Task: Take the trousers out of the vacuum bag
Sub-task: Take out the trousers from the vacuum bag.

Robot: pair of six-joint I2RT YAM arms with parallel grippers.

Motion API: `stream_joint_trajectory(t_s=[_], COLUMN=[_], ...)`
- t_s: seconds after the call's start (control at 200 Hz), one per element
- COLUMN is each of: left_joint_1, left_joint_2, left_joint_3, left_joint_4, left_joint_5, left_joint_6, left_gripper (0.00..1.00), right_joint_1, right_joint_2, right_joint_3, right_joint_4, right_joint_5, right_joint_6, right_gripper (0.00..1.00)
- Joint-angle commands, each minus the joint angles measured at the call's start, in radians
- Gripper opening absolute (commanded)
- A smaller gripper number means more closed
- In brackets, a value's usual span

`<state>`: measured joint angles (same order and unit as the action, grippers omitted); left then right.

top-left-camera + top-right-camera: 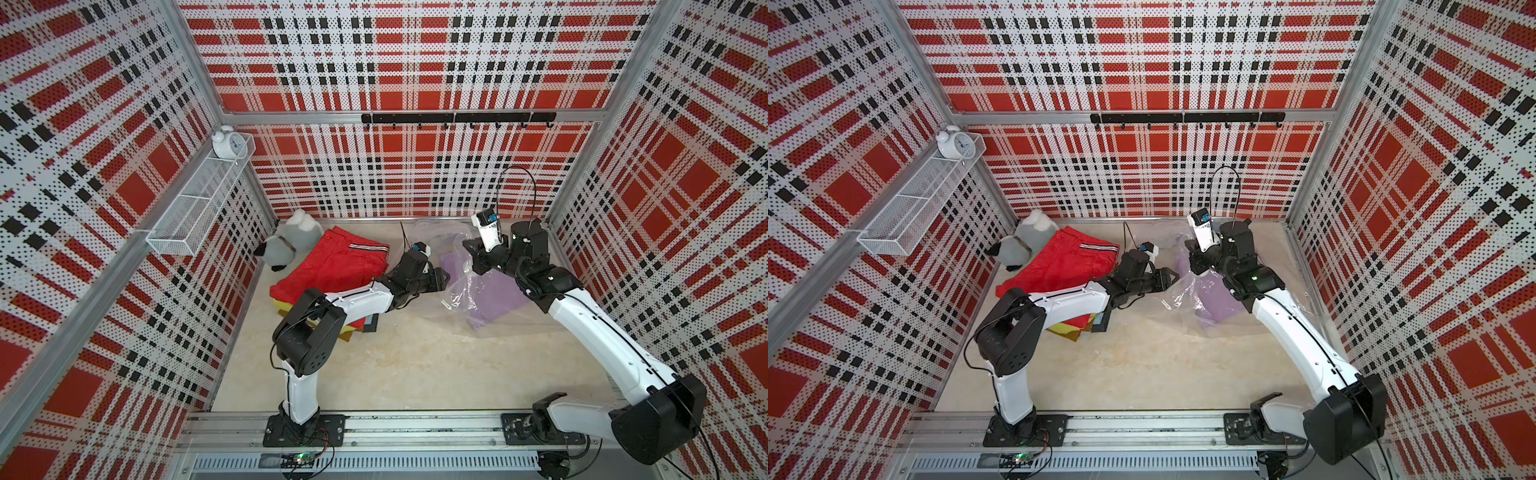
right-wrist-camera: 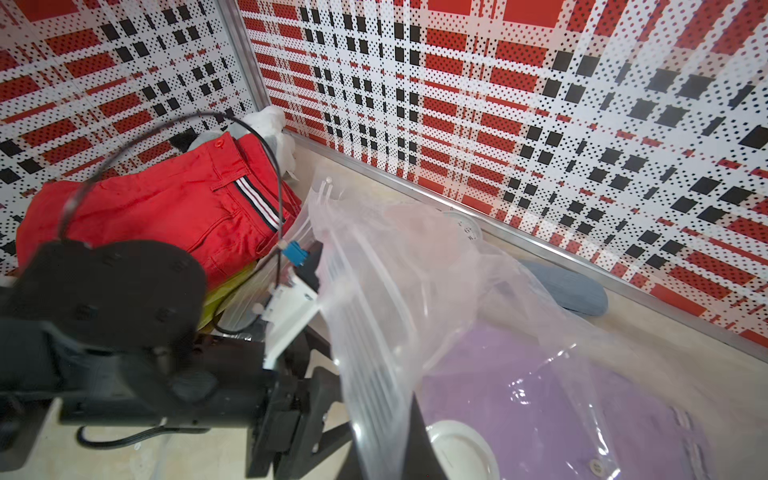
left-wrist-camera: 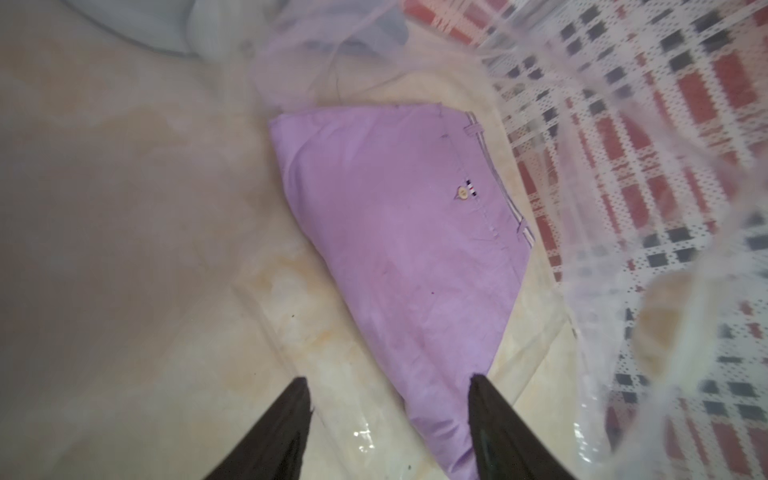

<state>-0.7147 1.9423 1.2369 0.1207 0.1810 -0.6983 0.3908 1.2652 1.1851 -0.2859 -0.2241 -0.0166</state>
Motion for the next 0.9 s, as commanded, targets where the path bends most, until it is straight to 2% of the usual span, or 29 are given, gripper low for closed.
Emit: stream_joint_trajectory(t_s=[0.0, 0.561, 0.892], left_joint_1=[-0.009, -0.026, -0.032], left_joint_2=[0.061, 0.239, 0.308], left_joint_3=[0.044, 0.173, 0.239], left_joint_4=[0.067, 0.093, 0.069], left_joint_5=[0.051, 0.136, 0.140], left_joint_6=[-0.045, -0.113, -0.131], left_gripper=[0.63, 0.62, 0.61], right_joint_1=[0.012, 0.014, 0.024], right_joint_2=[-0.009, -0.025, -0.035], right_joint_3=[0.002, -0.049, -0.082], right_joint_4=[0.054, 0.084, 0.127], right_joint_5=[-0.017, 0.008, -0.011], right_joint_6=[-0.002, -0.005, 0.016], right_gripper=[0.00, 0.00, 0.00])
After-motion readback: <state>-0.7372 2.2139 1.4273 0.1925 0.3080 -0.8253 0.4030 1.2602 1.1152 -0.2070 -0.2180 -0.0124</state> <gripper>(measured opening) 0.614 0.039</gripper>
